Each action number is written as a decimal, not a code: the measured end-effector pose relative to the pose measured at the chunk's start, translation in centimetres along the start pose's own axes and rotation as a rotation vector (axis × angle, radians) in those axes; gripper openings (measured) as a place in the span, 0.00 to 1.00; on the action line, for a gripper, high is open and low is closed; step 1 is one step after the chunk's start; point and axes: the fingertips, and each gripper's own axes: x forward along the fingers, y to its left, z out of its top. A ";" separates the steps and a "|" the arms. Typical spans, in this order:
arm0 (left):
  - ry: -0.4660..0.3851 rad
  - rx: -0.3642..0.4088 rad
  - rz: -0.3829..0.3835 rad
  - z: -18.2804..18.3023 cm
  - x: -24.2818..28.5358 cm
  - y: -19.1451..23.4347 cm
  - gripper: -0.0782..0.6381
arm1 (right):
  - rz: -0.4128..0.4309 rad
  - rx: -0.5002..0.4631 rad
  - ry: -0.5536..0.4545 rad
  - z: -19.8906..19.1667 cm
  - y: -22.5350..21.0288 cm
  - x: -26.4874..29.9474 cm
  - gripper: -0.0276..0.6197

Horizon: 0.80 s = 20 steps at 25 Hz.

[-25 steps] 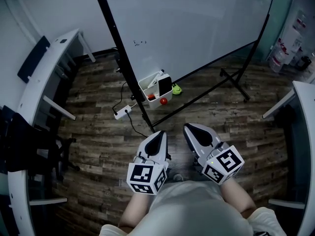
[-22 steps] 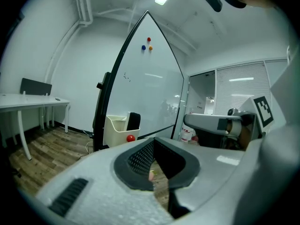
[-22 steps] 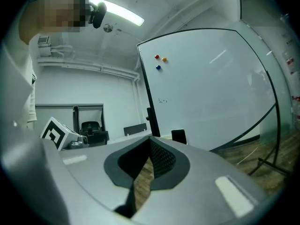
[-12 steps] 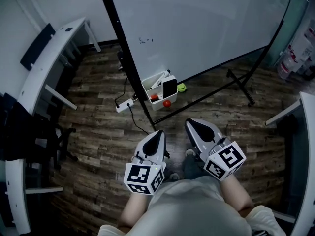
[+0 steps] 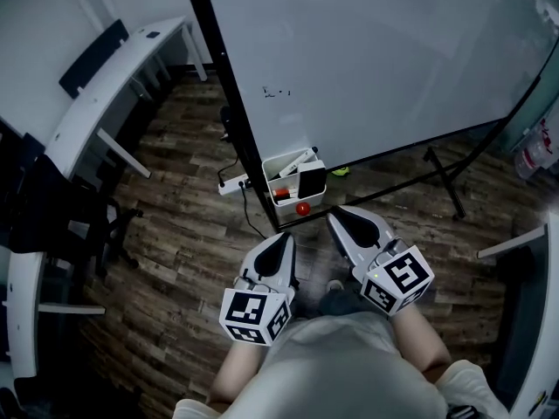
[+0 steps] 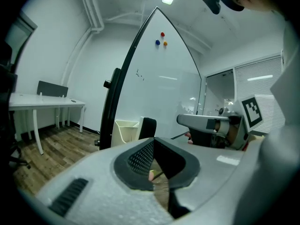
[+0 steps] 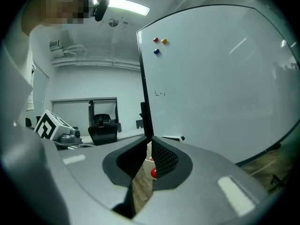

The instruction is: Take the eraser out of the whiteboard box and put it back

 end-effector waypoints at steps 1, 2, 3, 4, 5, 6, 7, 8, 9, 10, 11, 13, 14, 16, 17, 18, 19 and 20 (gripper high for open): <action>-0.002 -0.002 0.012 0.1 0.3 0.2 0.11 | 0.012 -0.002 0.005 0.0 -0.3 0.4 0.10; -0.004 -0.005 0.022 0.3 0.6 0.4 0.11 | 0.023 -0.004 0.009 0.1 -0.6 0.7 0.11; -0.005 -0.009 0.032 0.3 0.8 0.5 0.11 | 0.033 -0.008 0.014 0.1 -0.9 1.0 0.12; -0.006 -0.012 0.040 0.4 1.0 0.6 0.11 | 0.042 -0.013 0.018 0.1 -1.2 1.2 0.13; -0.006 -0.013 0.048 0.5 1.3 0.7 0.11 | 0.049 -0.018 0.023 0.1 -1.4 1.5 0.14; -0.006 -0.013 0.056 0.5 1.4 0.8 0.11 | 0.057 -0.023 0.028 0.1 -1.7 1.7 0.15; -0.007 -0.013 0.063 0.6 1.6 0.8 0.11 | 0.064 -0.028 0.033 0.1 -2.0 1.9 0.17; -0.008 -0.012 0.070 0.8 1.8 0.9 0.11 | 0.071 -0.033 0.039 0.2 -2.2 2.2 0.18; -0.010 -0.012 0.077 0.9 2.0 1.0 0.11 | 0.077 -0.040 0.045 0.2 -2.5 2.4 0.20; -0.012 -0.012 0.084 1.0 2.1 1.1 0.11 | 0.082 -0.048 0.051 0.1 -2.7 2.6 0.22; -0.013 -0.012 0.092 1.1 2.2 1.2 0.11 | 0.087 -0.057 0.056 0.1 -2.9 2.9 0.23; -0.014 -0.011 0.107 1.2 2.5 1.4 0.11 | 0.095 -0.069 0.063 0.0 -3.3 3.4 0.27; -0.014 -0.011 0.113 1.3 2.6 1.5 0.11 | 0.098 -0.073 0.066 -0.1 -3.6 3.7 0.28; -0.015 -0.010 0.128 1.3 2.8 1.7 0.11 | 0.108 -0.080 0.073 -0.2 -4.0 4.2 0.33; -0.015 -0.011 0.136 1.4 2.9 1.8 0.11 | 0.113 -0.084 0.077 -0.3 -4.2 4.5 0.36; -0.015 -0.012 0.144 1.4 3.0 2.0 0.11 | 0.117 -0.088 0.080 -0.4 -4.5 4.8 0.38; -0.014 -0.013 0.152 1.4 3.2 2.1 0.11 | 0.122 -0.094 0.083 -0.4 -4.7 5.1 0.40; -0.014 -0.014 0.159 1.4 3.3 2.2 0.11 | 0.127 -0.101 0.086 -0.5 -5.0 5.4 0.41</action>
